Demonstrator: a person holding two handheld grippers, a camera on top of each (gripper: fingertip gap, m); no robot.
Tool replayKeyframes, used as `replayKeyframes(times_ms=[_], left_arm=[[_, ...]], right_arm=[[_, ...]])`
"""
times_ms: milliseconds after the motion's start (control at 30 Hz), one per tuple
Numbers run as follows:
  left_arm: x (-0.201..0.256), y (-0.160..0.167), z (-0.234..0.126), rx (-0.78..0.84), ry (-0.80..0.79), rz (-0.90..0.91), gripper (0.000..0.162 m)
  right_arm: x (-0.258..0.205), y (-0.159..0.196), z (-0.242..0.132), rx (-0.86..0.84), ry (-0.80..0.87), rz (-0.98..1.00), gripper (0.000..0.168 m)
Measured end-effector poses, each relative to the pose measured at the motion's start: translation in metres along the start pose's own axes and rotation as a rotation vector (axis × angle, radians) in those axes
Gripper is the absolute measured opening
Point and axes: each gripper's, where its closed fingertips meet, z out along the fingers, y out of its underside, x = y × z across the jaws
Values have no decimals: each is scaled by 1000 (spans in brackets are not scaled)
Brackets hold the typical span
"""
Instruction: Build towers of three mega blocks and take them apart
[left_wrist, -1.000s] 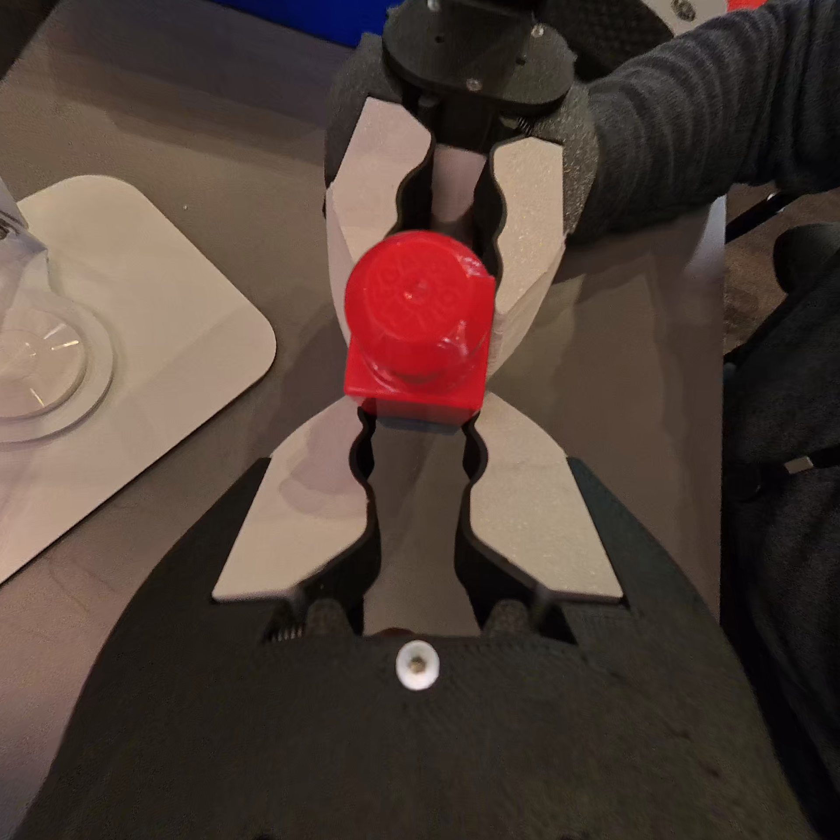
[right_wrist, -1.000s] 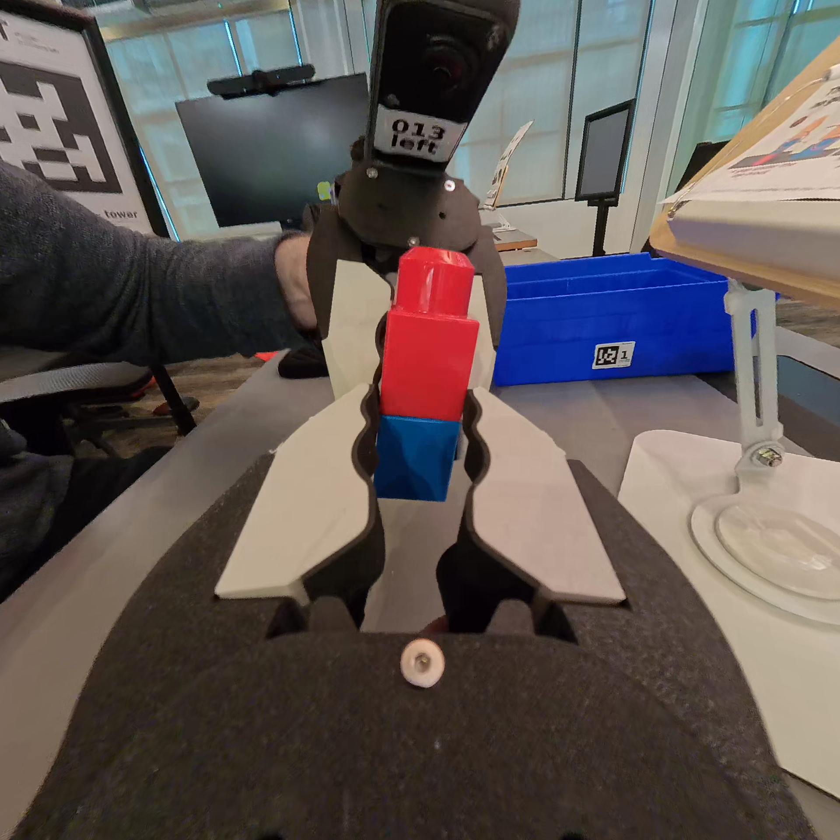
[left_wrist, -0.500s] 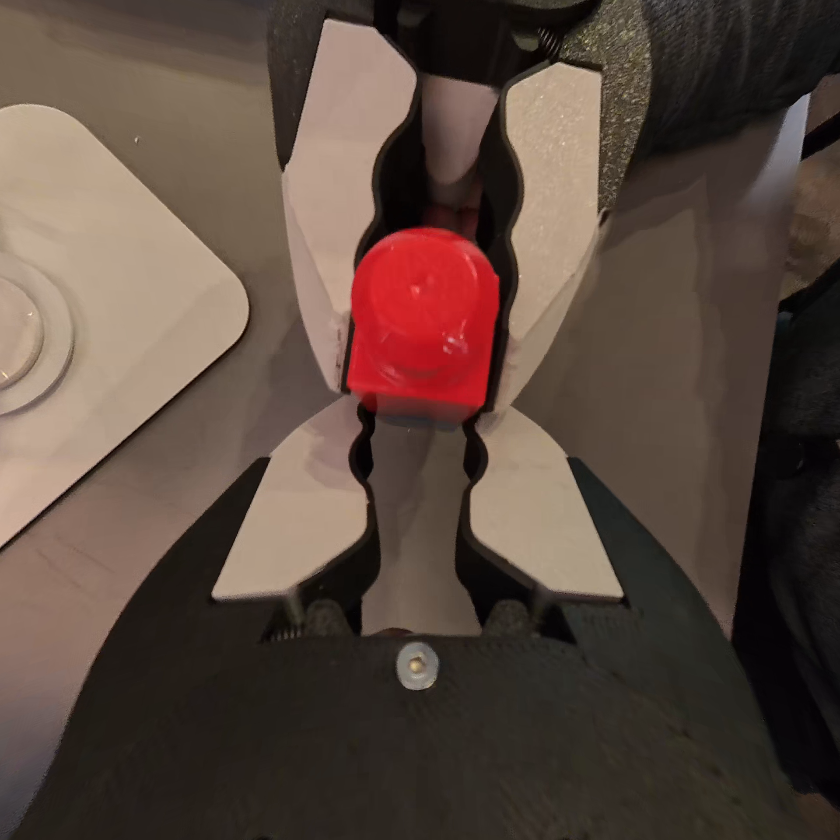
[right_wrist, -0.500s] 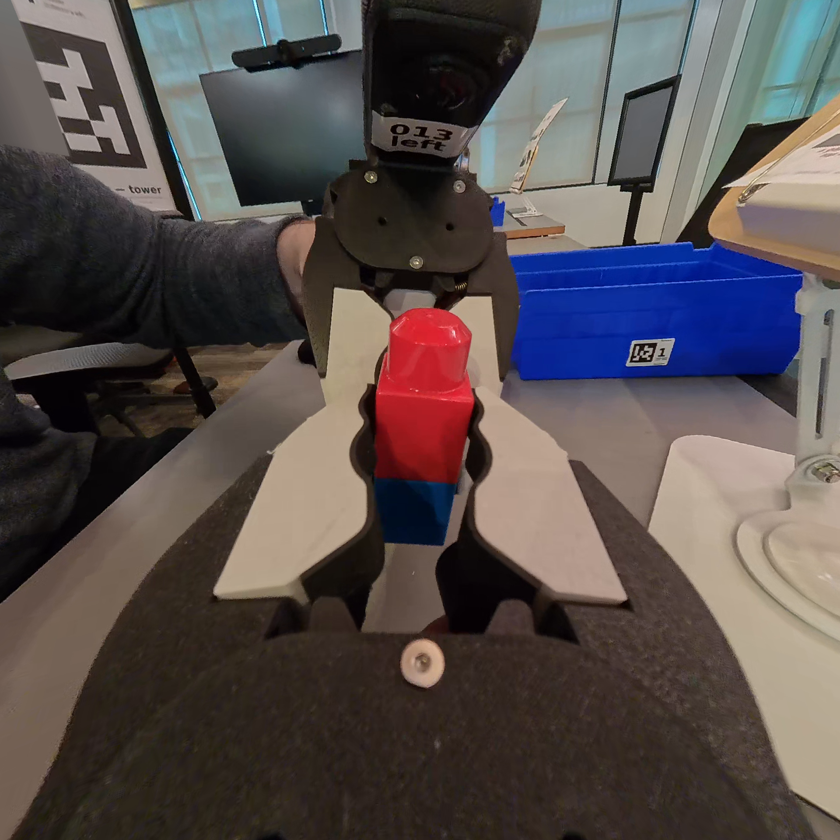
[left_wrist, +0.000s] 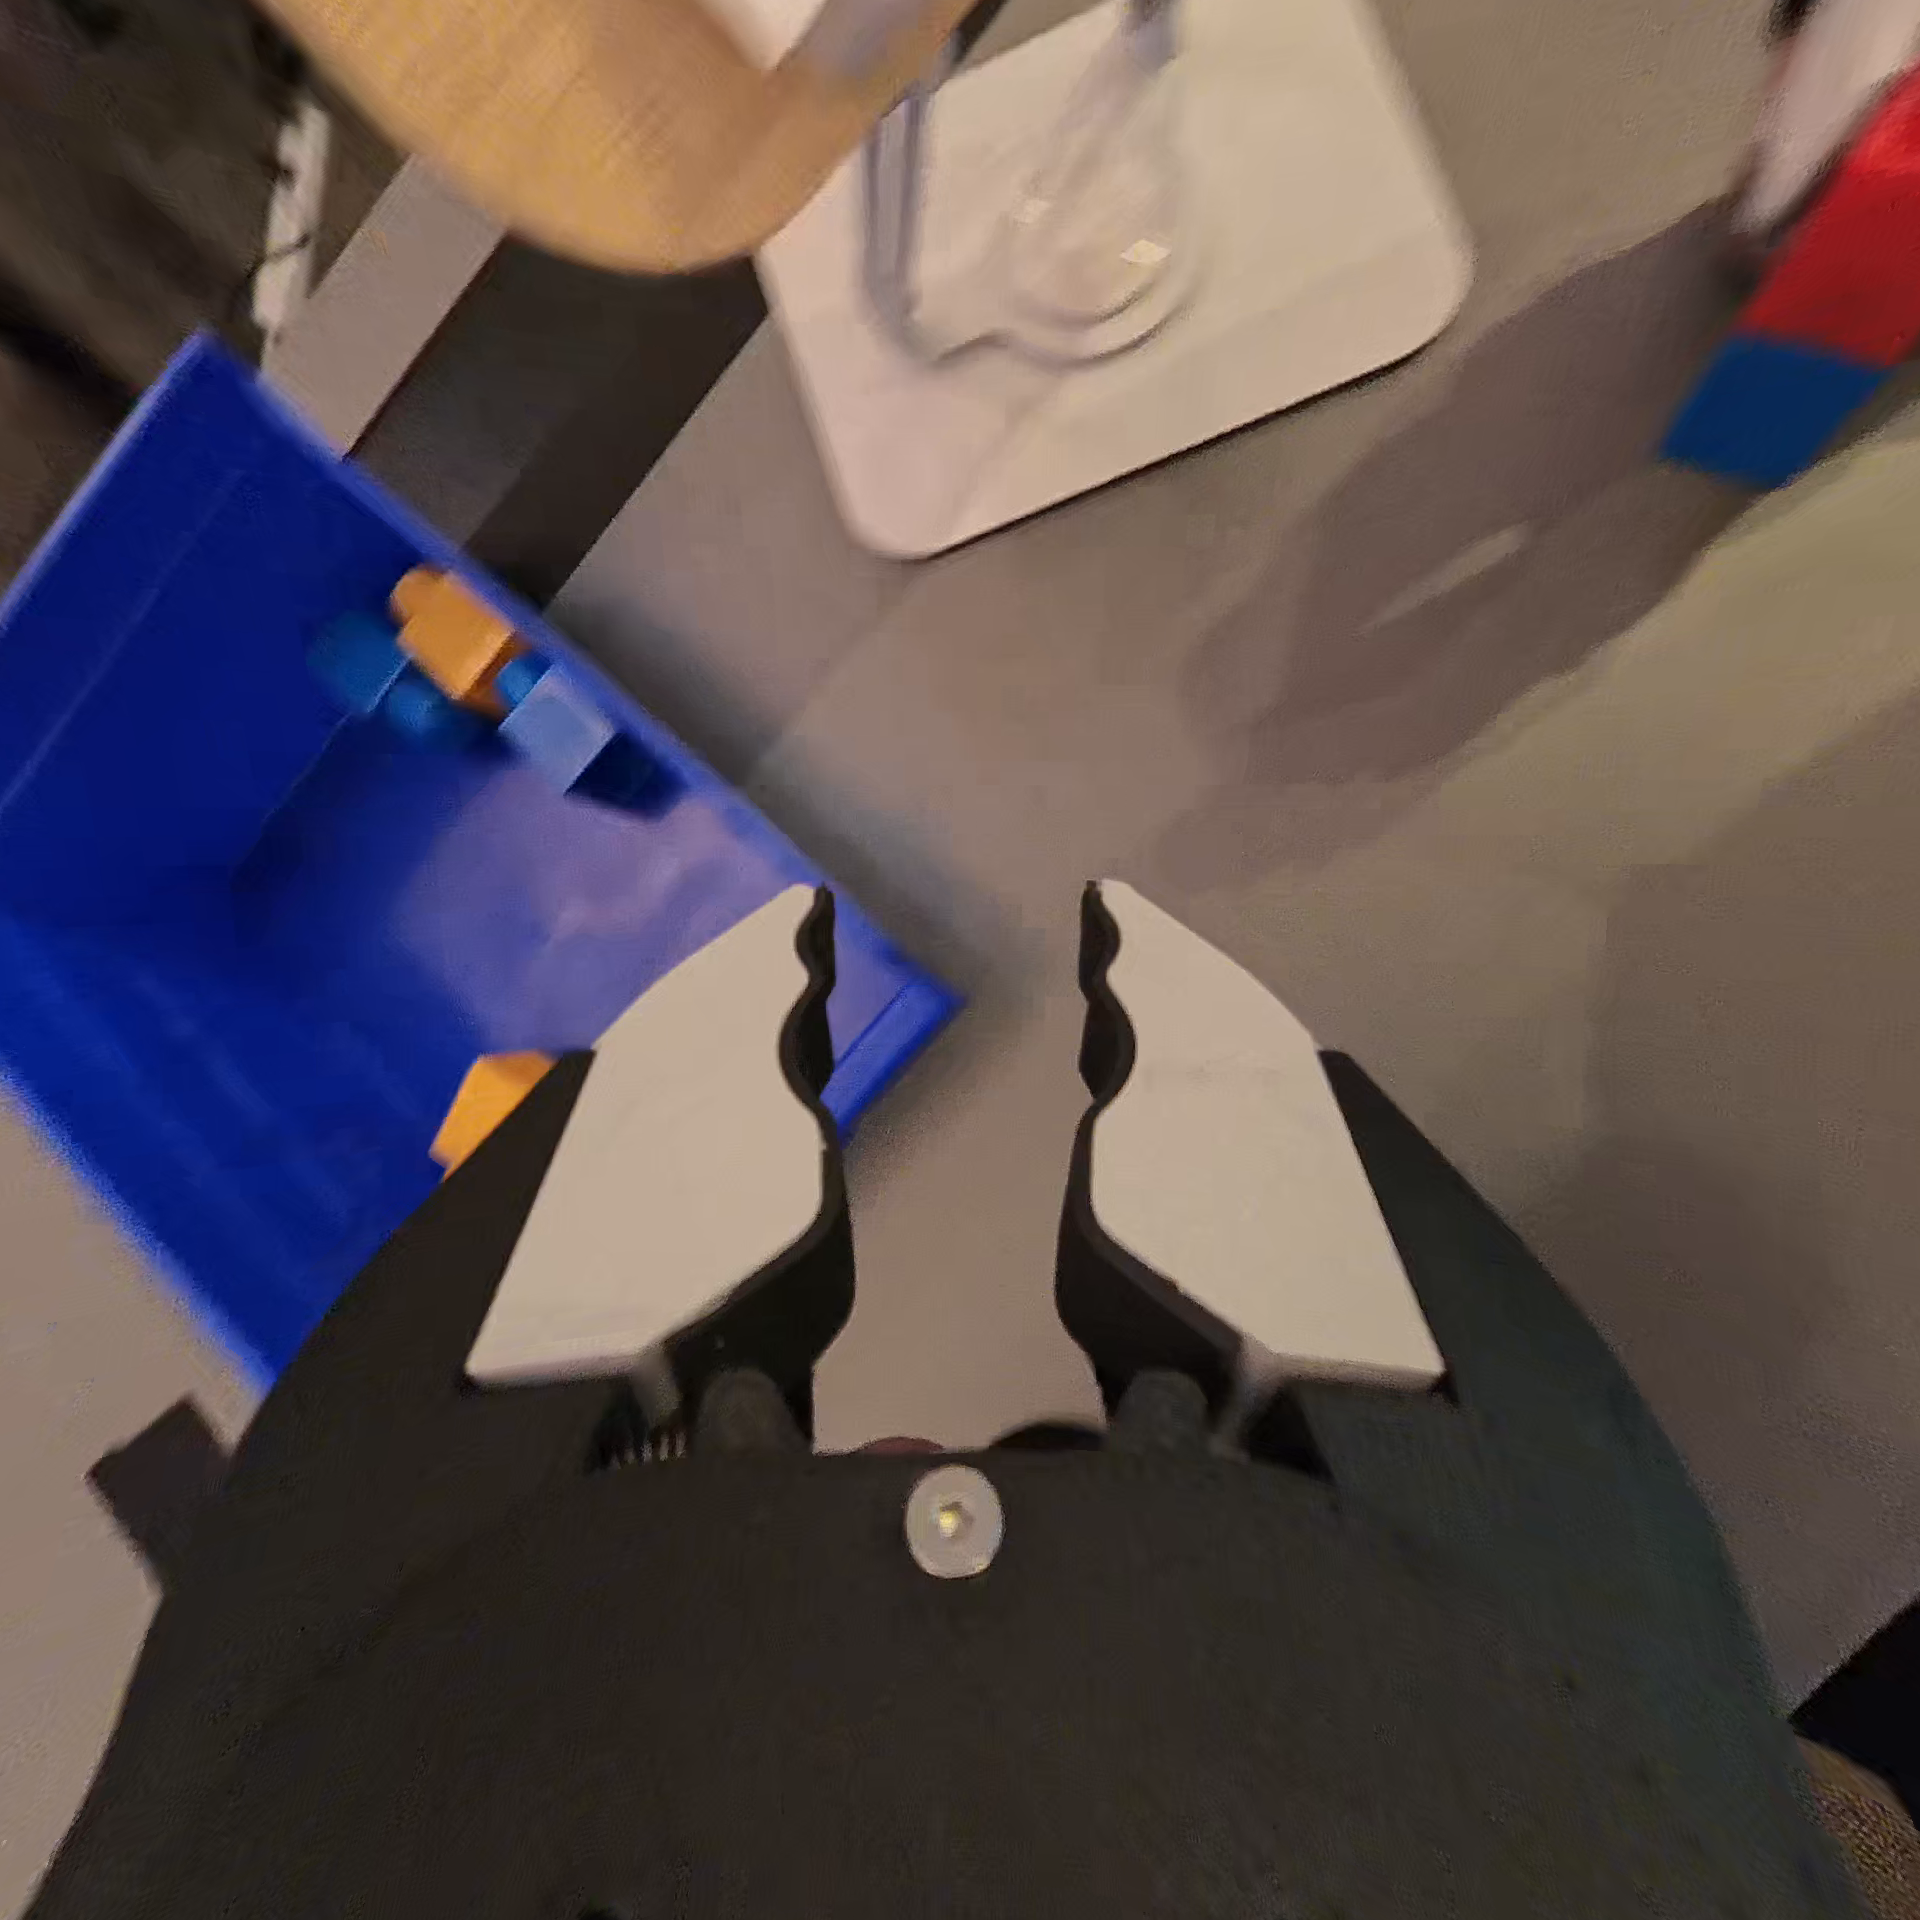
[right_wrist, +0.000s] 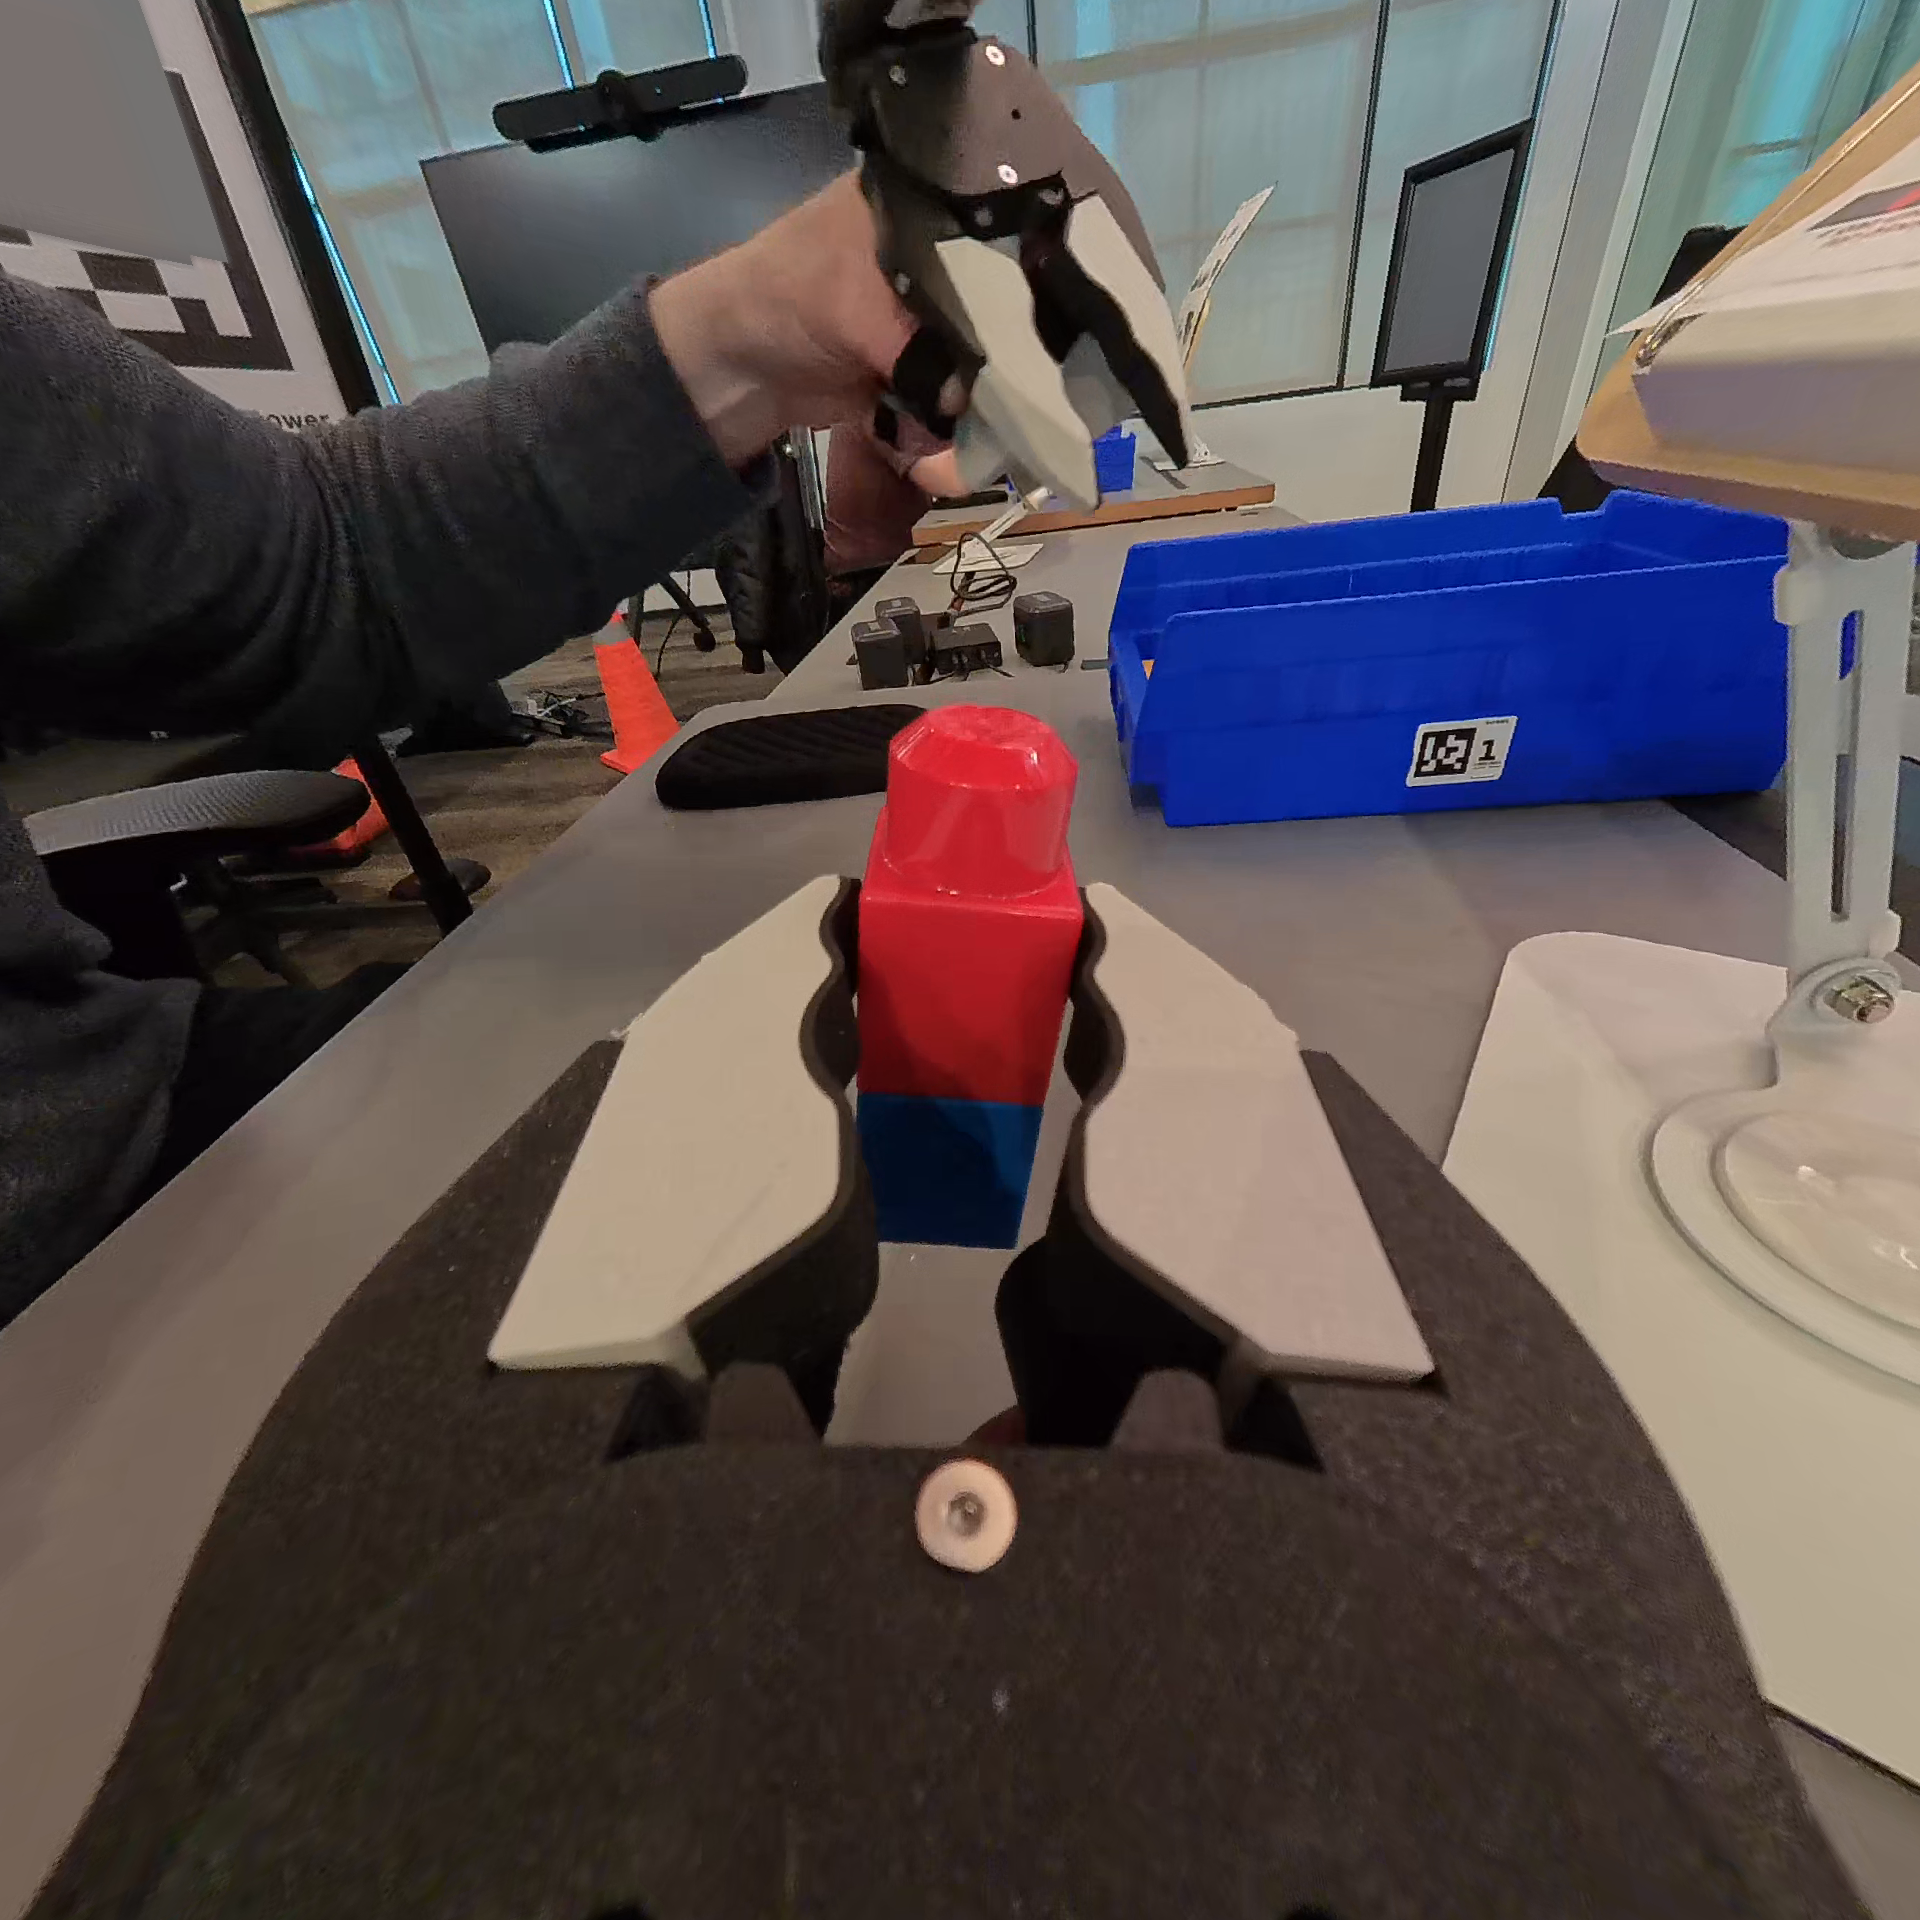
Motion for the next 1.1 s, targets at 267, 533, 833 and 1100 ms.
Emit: replayKeyframes(times_ms=[267,533,833,1100], left_arm=[[-85,67,16,-221,-141,-49,42],[-138,89,51,-332,-180,-183,37],[-158,115,80,-471,-208,-321,45],[-167,140,91,-631,-356,-301,30]], right_arm=[[0,1,0,-1,-1,4,37],[1,1,-1,1,-3,10,37],[0,2,0,-6,-3,4,37],[-1,3,1,-12,-2,-4,37]])
